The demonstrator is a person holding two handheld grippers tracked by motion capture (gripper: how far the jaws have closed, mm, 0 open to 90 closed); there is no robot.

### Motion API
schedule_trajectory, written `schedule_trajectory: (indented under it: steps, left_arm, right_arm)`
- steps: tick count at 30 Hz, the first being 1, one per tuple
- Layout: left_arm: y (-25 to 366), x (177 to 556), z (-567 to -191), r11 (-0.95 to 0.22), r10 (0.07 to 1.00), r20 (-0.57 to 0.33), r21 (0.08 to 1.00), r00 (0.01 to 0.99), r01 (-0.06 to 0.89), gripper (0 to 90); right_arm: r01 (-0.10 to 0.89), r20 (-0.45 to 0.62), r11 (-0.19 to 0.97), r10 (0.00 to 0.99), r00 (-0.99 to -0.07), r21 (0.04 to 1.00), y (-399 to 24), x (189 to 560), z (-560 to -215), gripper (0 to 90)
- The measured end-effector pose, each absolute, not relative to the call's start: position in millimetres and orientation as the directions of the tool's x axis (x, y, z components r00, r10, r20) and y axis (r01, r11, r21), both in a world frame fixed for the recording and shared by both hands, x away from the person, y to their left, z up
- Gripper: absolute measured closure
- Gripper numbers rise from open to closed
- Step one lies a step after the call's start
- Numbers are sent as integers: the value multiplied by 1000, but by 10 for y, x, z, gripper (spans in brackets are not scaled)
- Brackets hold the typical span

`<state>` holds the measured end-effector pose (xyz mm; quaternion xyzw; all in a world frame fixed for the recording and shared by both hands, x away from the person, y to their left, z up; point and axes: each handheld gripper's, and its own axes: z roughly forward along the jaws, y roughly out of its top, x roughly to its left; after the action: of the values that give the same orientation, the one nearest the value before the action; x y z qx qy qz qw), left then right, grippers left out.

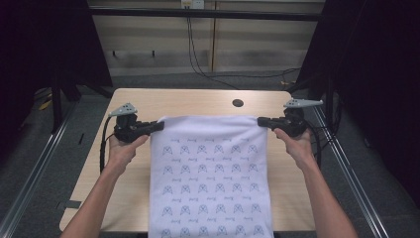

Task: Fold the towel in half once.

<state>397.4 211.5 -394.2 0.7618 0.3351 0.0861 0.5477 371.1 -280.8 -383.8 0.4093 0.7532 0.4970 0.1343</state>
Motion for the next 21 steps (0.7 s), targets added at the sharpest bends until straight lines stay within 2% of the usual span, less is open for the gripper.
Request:
schedule_trajectory:
  steps: [3, 11, 14, 19, 21]
  left_arm:
    - [2172, 4000, -3790, -134, 612, -234, 911, 756, 390, 856]
    - [2188, 4092, -3465, -131, 635, -177, 935, 752, 331, 857]
    - [2109, 4194, -3324, -191, 648, -127, 928, 751, 321, 857]
    - [2066, 4294, -2976, -109, 648, -139, 956, 749, 272, 858]
    - [2043, 4263, -2888, -109, 637, -127, 962, 760, 251, 859]
  right_arm:
    - [467, 202, 161, 746, -634, 869, -2808, 3784, -3719, 876]
    - [407, 189, 113, 754, -629, 906, -2772, 3980, -3369, 877]
    - [402, 152, 143, 773, -615, 904, -2723, 4075, -3196, 877]
    - [376, 121, 134, 806, -580, 917, -2723, 4199, -2871, 878]
    - [346, 132, 95, 806, -578, 933, -2767, 4196, -2728, 878]
